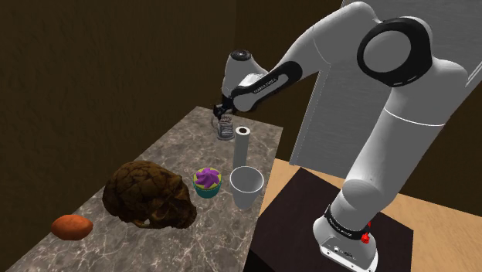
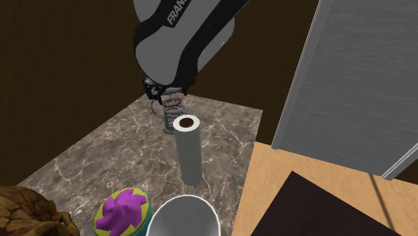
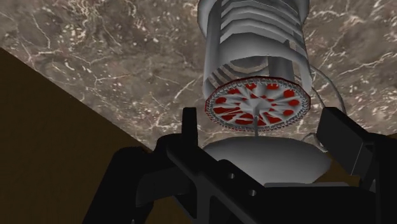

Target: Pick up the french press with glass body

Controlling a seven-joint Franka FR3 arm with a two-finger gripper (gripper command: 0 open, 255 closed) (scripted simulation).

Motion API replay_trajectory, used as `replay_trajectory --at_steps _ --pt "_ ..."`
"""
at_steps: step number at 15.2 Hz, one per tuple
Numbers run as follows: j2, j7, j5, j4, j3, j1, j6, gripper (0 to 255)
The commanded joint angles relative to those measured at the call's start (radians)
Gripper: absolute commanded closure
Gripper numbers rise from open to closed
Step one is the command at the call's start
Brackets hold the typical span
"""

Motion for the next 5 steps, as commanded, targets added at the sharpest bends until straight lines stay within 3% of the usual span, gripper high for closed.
replay_trajectory --at_steps 1,5 --pt "-0.015 -0.018 0.017 0.01 0.002 -0.002 -0.022 255" --pt "-0.031 -0.034 0.033 0.02 0.005 -0.002 -0.047 255"
